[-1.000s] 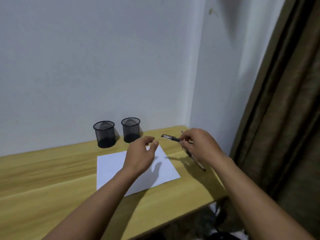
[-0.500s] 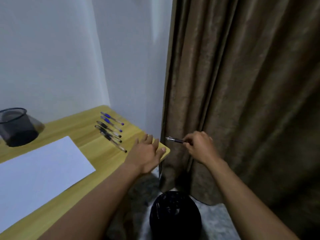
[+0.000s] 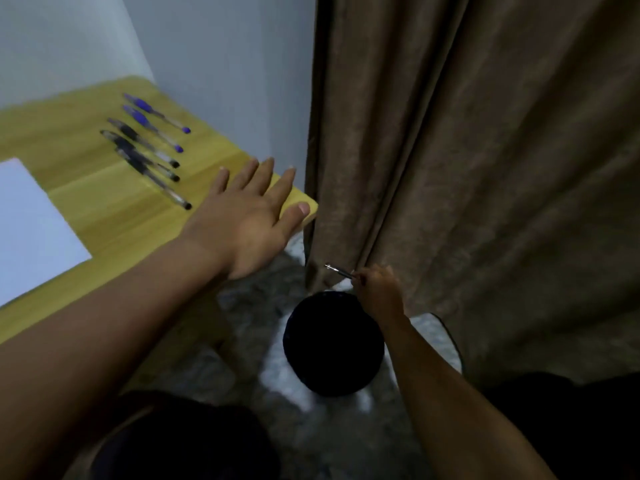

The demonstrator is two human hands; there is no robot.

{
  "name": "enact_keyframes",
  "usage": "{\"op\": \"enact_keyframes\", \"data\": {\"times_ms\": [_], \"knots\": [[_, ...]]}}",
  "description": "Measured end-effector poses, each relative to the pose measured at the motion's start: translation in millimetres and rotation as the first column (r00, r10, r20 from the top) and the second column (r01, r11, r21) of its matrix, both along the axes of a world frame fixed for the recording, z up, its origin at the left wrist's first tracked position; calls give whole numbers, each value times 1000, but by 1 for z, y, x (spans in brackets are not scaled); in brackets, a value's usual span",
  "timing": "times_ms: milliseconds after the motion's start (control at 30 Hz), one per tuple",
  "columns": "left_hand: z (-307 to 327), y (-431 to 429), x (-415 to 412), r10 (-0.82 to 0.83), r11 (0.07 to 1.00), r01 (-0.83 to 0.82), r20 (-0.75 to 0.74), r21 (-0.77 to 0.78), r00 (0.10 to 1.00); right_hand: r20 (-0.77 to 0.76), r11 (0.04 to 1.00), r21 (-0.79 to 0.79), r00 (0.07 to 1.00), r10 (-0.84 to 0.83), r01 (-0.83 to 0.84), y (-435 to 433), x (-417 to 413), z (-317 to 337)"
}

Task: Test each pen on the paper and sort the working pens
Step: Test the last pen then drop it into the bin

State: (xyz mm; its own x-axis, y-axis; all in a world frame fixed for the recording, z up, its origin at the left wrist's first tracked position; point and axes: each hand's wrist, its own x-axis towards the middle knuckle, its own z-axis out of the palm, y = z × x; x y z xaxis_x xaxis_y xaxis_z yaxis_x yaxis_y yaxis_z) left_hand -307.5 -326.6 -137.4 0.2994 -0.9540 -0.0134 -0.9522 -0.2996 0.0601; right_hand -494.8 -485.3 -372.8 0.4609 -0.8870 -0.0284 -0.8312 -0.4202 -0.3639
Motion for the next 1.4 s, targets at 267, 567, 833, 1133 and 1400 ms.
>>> {"op": "enact_keyframes", "data": {"times_ms": [267, 567, 833, 1133, 1400], "knots": [[-4, 3, 2, -1, 1000, 1, -3, -10, 1000, -77, 996, 94, 997, 17, -10, 5, 1, -111], [-4, 6, 0, 7, 1000, -8, -44, -19, 999, -190, 980, 173, 973, 135, -102, 12, 6, -127], [-3, 6, 0, 5, 1000, -6, -45, -5, 999, -122, 979, 151, 980, 154, -135, 12, 3, -114], [-8, 2, 5, 0, 1000, 0, -20, 14, 1000, 7, 954, 223, 978, 206, -203, 7, -20, -11], [4, 3, -3, 24, 999, -19, -111, 46, 994, -57, 947, 178, 958, 279, -266, 2, -4, 141]]}}
